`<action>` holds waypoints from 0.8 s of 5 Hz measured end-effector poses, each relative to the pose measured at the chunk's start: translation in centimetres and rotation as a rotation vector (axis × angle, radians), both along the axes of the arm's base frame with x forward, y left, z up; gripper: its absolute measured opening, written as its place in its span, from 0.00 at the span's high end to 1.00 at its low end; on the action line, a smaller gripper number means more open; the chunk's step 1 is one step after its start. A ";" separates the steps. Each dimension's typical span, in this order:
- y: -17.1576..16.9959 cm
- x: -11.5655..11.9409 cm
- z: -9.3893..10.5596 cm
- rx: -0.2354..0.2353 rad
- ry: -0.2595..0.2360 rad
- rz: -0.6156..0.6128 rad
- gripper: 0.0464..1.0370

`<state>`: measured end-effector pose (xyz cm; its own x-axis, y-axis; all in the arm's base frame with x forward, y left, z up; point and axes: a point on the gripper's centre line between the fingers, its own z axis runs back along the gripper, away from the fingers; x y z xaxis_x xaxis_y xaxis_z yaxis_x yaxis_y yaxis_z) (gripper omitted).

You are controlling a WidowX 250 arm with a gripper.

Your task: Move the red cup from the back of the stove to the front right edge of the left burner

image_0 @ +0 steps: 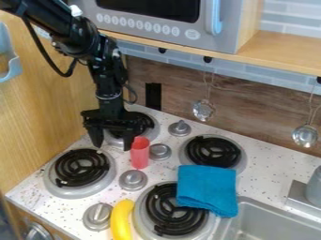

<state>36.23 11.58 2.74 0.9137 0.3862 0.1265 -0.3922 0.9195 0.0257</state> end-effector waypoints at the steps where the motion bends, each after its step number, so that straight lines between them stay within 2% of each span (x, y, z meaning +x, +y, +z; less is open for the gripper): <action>1: 0.2 0.0 0.0 0.004 0.004 0.008 0.03; 4: 1.4 3.4 -0.8 0.012 0.016 0.053 0.03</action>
<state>39.59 12.95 1.92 0.8941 0.4325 0.1166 -0.4396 0.8972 0.0430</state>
